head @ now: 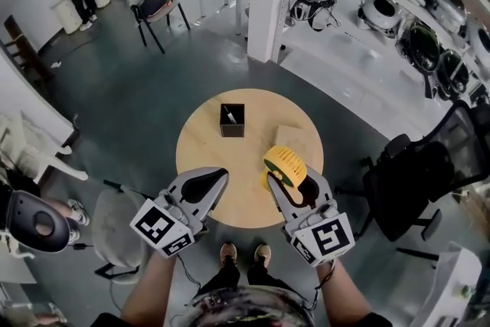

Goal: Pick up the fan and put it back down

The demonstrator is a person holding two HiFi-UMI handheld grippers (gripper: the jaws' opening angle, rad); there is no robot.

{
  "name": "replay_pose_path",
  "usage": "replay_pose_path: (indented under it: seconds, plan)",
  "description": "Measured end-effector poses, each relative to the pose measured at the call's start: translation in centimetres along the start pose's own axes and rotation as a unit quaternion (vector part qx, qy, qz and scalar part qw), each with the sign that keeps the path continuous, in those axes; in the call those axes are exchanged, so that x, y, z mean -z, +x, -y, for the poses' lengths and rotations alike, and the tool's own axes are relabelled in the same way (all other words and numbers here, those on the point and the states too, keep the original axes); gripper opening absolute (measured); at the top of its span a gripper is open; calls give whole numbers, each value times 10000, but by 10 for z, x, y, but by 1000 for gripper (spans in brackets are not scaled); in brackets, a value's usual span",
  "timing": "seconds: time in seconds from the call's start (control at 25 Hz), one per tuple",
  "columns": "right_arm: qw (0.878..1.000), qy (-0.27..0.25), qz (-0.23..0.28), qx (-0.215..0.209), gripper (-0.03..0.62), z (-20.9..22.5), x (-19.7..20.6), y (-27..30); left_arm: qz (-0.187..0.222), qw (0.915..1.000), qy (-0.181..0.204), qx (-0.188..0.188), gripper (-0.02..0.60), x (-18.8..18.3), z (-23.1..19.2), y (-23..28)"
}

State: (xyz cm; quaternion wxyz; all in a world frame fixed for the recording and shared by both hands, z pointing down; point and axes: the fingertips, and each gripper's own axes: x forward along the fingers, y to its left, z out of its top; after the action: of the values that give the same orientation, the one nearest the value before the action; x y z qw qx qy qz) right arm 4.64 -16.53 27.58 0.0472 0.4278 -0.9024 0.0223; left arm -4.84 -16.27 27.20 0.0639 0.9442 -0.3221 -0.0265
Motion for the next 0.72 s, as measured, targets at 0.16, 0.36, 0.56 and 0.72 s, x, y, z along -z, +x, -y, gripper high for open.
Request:
replay_pose_path:
  seconds: [0.16,0.36,0.56,0.72]
  plan:
    - [10000,10,18,6,160,-1,-4,-4,-4,10000,32,43,18,-6,4,1]
    - [10000,41,14,42,160,2,-5,-8,-7,10000,36,73,18,-7,7,0]
    - [10000,28,22,52,160,1,-4,-10,5,10000,32,69,18,-6,7,-2]
    - [10000,30,22,40,160,-1,-6,-12,-12,10000,32,62,18,-7,10,-3]
